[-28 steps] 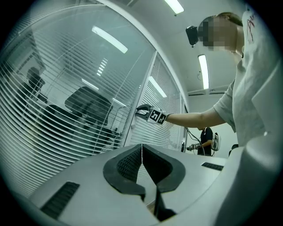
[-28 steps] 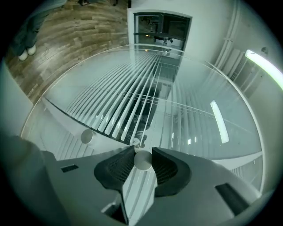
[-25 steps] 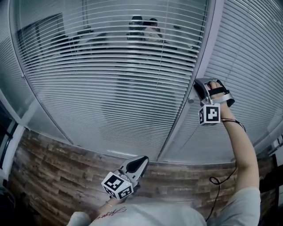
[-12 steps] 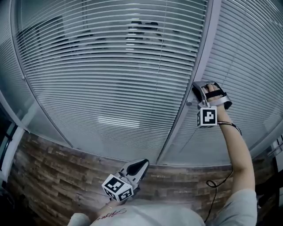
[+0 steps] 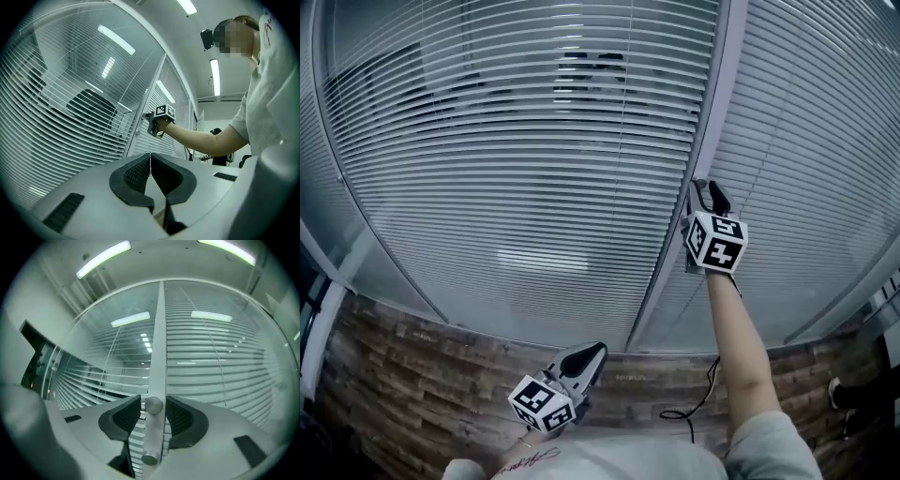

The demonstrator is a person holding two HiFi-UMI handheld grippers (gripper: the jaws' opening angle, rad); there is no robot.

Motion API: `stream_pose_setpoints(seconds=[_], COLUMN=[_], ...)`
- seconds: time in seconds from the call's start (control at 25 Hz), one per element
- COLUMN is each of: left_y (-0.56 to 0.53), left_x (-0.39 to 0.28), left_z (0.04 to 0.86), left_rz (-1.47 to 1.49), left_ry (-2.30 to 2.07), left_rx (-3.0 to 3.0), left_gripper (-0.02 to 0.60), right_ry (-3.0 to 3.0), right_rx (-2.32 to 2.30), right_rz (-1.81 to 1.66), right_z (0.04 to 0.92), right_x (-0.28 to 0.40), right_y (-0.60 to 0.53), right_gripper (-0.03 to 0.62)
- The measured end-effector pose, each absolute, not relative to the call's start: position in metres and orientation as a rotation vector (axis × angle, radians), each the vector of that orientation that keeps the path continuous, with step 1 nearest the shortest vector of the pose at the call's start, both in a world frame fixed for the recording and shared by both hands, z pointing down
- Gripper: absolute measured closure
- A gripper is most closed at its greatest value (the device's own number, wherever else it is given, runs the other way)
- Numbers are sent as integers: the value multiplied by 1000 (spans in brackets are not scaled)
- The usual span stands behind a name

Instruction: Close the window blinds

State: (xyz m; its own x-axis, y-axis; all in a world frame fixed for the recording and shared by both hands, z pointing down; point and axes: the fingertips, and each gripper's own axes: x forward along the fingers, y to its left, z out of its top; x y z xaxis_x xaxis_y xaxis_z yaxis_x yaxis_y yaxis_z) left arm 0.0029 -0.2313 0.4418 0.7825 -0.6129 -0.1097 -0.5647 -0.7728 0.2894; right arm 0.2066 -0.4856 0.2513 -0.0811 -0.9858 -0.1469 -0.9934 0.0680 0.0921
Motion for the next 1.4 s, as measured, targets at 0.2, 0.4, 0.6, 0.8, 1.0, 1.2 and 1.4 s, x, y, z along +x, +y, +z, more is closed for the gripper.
stream_pose_setpoints(seconds=[0.2, 0.4, 0.6, 0.8, 1.0, 1.2, 1.4], left_y=[-230, -232, -233, -234, -233, -233, -231], left_x=[3, 1, 1, -1, 1, 6, 6], left_z=[444, 440, 444, 439, 438, 437, 437], left_rz=[-305, -297, -300, -298, -311, -312, -315], left_ry=[-921, -922, -925, -930, -905, -894, -876], left_rx=[2727, 2717, 2708, 2697, 2693, 2697, 2708], left_gripper=[563, 563, 563, 563, 563, 563, 563], right_ry=[2180, 2072, 2067, 2193, 2314, 2381, 2410], right_rx=[-2107, -2175, -2182, -2307, -2366, -2399, -2398], right_rz=[164, 170, 222, 583, 906, 1243, 1646], right_z=[255, 250, 253, 249, 247, 248, 249], right_x=[207, 214, 215, 208, 204, 202, 196], right_y=[-498, -504, -506, -505, -503, -504, -503], right_gripper=[441, 457, 461, 462, 462, 462, 462])
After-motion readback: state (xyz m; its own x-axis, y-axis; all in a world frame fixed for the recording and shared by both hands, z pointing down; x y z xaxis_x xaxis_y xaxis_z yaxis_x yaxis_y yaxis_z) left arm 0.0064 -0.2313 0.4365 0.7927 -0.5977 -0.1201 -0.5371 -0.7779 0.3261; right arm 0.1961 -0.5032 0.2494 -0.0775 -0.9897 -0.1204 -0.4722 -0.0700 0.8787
